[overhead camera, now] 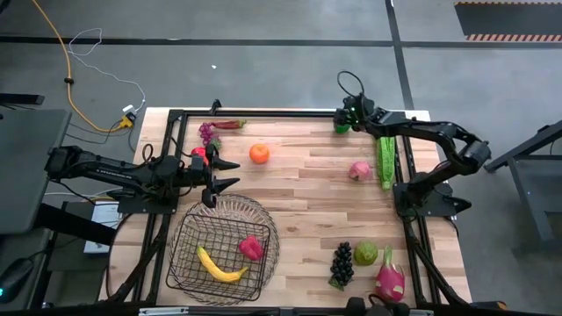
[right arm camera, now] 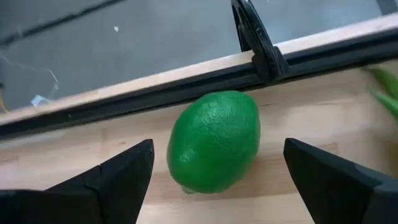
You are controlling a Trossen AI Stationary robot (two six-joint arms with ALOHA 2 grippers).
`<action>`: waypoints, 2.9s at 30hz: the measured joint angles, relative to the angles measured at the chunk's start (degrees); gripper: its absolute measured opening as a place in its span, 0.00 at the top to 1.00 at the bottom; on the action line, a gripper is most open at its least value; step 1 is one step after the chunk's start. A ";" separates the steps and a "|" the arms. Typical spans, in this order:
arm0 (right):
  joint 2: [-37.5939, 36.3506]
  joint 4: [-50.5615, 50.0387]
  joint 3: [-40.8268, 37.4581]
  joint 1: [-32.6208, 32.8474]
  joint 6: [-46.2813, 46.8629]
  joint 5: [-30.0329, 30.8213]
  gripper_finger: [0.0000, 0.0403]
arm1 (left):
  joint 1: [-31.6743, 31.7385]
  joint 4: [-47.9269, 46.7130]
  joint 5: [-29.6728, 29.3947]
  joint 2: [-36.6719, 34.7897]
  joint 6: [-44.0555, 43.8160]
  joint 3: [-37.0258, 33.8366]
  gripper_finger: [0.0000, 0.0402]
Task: Build produce basket
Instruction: Put the green lime into the black wire basket
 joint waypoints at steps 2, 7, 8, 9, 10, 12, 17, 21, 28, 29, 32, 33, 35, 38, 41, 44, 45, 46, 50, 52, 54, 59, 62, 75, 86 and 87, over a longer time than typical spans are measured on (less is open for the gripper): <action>0.00 3.15 -1.66 -0.19 1.22 0.01 0.14 | 0.00 0.47 -0.21 0.01 0.05 0.00 0.50; 0.70 5.26 -3.22 -0.29 3.66 0.65 0.14 | 0.00 0.77 -0.26 0.01 0.07 0.00 0.50; 1.23 5.71 -3.22 -0.27 4.26 0.46 0.14 | 0.00 0.79 -0.44 0.00 0.09 0.00 0.50; 1.89 6.60 -3.22 -0.27 4.55 0.39 0.14 | 0.00 0.83 -0.79 0.01 0.12 0.00 0.50; 2.79 8.30 -3.22 -0.27 4.68 0.06 0.14 | 0.00 0.84 -1.36 0.00 0.45 0.00 0.50; 4.96 10.99 -3.10 -0.18 4.69 -0.66 0.14 | 0.00 0.83 -2.24 0.01 0.53 0.00 0.50; 10.67 11.29 -1.38 -0.66 7.10 -0.97 0.14 | 0.00 0.80 -2.59 0.01 0.53 0.00 0.50; 13.59 11.43 0.90 -0.66 7.20 -0.02 0.14 | 0.00 0.78 -2.57 0.00 0.53 0.00 0.50; 14.71 11.77 2.31 -0.66 6.94 2.50 0.14 | 0.00 0.74 -2.54 0.01 -0.45 0.00 0.50; 14.71 11.68 2.31 -0.67 6.60 2.58 0.14 | 0.00 0.72 -2.54 0.01 -0.54 0.00 0.50; 14.71 11.70 2.31 -0.64 4.85 3.46 0.17 | 0.00 0.72 -2.52 -0.01 -0.61 0.00 0.50; 14.71 11.68 2.31 -0.64 4.42 3.83 0.18 | 0.00 0.72 -2.52 0.01 -0.57 0.00 0.50; 14.71 11.72 2.31 -0.64 4.05 4.09 0.23 | 0.00 0.68 -2.52 0.01 -0.61 0.00 0.50; 14.40 11.83 2.31 -0.30 0.96 4.11 0.30 | 0.00 0.33 -2.50 0.01 -0.93 0.00 0.50; 12.07 12.03 2.29 0.93 -5.70 4.36 0.33 | 0.00 0.26 -2.48 0.00 -0.96 0.00 0.50; 7.15 11.88 2.13 4.41 -15.81 3.61 0.33 | 0.00 0.28 -2.49 -0.01 -0.93 0.00 0.50; 5.07 12.14 1.89 6.27 -19.24 3.11 0.33 | 0.00 0.28 -2.50 -0.02 -0.94 0.00 0.50; 2.89 12.54 1.50 8.43 -22.33 2.61 0.32 | 0.00 0.27 -2.49 0.00 -0.93 0.00 0.50; -4.94 15.57 -1.49 19.95 -30.93 1.81 0.32 | 0.00 0.34 -2.48 0.01 -1.01 0.00 0.50; -7.76 20.65 -4.36 26.23 -32.30 1.69 0.32 | 0.00 0.37 -2.48 0.00 -2.09 0.01 0.50; -9.35 27.44 -7.83 32.17 -33.30 1.61 0.32 | 0.00 0.57 -2.48 0.00 -3.48 0.01 0.50; -8.19 55.00 -16.46 43.35 -36.81 0.23 0.32 | 0.00 1.77 -2.43 0.07 -4.08 0.02 0.50; -6.47 66.03 -17.95 46.91 -40.68 -2.49 0.32 | 0.00 3.69 -2.40 1.05 -5.00 0.02 0.50; -5.38 56.80 -8.66 48.56 -54.88 -5.78 0.32 | 0.00 11.03 -1.13 10.36 -0.93 0.36 0.50; -5.38 55.78 -8.66 48.50 -54.92 -6.66 0.32 | -0.20 10.99 0.76 14.79 0.32 3.10 0.50; -5.38 55.82 -8.66 48.50 -54.92 -6.94 0.32 | -0.39 10.99 1.13 15.86 0.85 3.50 0.49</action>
